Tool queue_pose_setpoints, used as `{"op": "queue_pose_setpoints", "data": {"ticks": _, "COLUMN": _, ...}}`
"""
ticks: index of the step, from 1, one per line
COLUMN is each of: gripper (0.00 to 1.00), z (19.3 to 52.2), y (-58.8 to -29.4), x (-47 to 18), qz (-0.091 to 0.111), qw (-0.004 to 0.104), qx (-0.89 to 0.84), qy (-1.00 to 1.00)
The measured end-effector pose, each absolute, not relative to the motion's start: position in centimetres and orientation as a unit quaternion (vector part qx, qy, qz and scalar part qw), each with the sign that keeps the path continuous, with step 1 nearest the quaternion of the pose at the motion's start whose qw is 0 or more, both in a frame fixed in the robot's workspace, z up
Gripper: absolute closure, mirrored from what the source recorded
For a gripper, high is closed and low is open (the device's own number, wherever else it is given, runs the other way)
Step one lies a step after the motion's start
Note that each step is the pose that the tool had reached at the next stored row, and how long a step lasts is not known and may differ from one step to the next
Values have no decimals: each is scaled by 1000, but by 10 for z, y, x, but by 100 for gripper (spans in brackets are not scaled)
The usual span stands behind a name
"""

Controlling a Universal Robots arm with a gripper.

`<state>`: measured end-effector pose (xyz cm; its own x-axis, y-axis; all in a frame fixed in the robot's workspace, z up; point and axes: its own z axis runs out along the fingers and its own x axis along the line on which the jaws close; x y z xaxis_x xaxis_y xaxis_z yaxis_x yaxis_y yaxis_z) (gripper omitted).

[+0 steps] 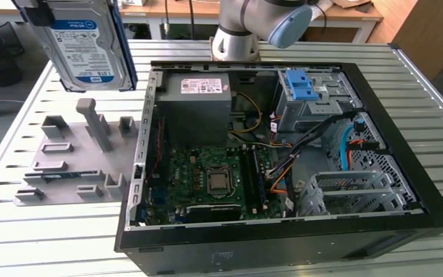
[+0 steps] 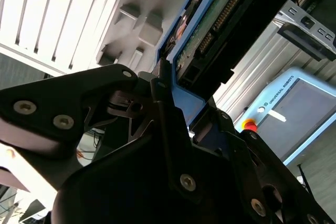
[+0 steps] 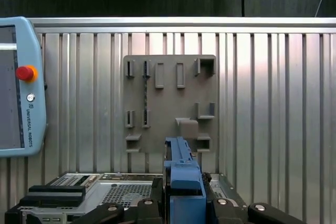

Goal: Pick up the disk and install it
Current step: 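Pick up the disk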

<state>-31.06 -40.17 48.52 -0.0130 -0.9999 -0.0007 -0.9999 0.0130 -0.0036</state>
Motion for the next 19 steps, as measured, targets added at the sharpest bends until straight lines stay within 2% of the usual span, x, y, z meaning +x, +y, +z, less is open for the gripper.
{"op": "queue_pose_setpoints", "data": {"ticks": 19, "gripper": 64, "z": 484, "y": -411, "x": -277, "qz": -1, "qw": 2, "qx": -703, "qy": 712}}
